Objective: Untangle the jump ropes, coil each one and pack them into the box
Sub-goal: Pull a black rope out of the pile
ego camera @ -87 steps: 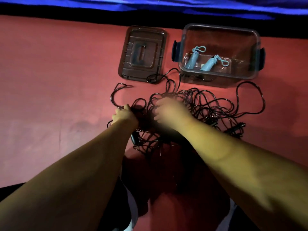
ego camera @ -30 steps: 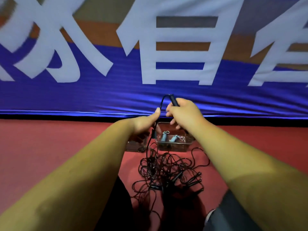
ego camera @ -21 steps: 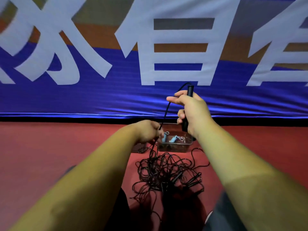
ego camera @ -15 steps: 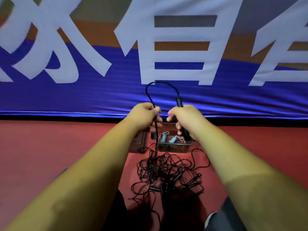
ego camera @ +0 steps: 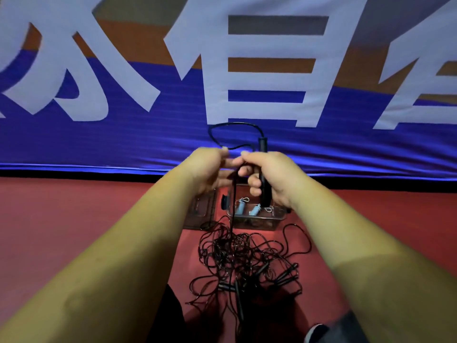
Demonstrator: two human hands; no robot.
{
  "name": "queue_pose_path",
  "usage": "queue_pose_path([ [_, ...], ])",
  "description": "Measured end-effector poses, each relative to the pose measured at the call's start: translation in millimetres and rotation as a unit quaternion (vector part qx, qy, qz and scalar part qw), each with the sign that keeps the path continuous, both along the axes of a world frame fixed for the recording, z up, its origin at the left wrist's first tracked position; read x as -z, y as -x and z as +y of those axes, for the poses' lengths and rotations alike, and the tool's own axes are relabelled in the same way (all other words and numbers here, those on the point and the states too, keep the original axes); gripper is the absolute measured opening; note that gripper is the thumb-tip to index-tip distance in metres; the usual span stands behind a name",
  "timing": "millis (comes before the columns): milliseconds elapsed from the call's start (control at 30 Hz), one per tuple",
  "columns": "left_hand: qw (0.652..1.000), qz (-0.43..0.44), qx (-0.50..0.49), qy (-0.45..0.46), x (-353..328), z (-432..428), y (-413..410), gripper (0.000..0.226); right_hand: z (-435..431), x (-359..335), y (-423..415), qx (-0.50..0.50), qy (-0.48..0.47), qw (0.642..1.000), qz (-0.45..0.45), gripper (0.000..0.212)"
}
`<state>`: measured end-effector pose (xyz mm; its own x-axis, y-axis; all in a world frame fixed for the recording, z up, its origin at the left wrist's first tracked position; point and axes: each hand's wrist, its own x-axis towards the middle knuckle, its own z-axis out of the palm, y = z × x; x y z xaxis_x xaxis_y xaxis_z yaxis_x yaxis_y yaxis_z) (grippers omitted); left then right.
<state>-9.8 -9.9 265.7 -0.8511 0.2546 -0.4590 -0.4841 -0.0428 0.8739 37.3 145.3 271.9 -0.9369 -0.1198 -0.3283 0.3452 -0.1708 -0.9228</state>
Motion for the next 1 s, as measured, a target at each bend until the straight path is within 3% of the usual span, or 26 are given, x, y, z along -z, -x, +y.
queue_pose_path([
  [133, 0.967, 0.005, 0.222, 0.122, 9, 3, -10, 0.025, 12, -6, 7, 0.089, 0.071, 0.993, 0.009, 0.028],
  [233, 0.936, 0.093, 0.313, 0.135, 21, 1, -13, 0.034, 21, -4, 10, 0.148, 0.11, 0.983, 0.005, 0.027],
  [333, 0.921, 0.113, 0.336, 0.163, 25, 0, -16, 0.031, 26, -1, 13, 0.18, 0.124, 0.976, 0.02, 0.027],
  [467, 0.951, 0.126, 0.231, 0.162, 14, 0, -14, 0.018, 29, 2, 18, 0.191, 0.068, 0.979, 0.03, 0.038],
  [633, 0.993, 0.107, 0.045, -0.008, -6, -1, -9, 0.015, 20, 12, 13, 0.105, -0.09, 0.99, -0.012, 0.07],
  [833, 0.973, 0.064, -0.131, -0.181, -10, -10, 5, 0.008, 11, 25, 5, -0.057, -0.107, 0.992, -0.035, 0.039],
  [900, 0.967, 0.052, -0.148, -0.203, -9, -11, 6, 0.009, 9, 28, 4, -0.056, -0.136, 0.989, 0.0, 0.026],
  [1000, 0.966, 0.053, -0.155, -0.202, -10, -10, 5, 0.011, 7, 27, 4, -0.019, -0.135, 0.99, 0.022, 0.028],
])
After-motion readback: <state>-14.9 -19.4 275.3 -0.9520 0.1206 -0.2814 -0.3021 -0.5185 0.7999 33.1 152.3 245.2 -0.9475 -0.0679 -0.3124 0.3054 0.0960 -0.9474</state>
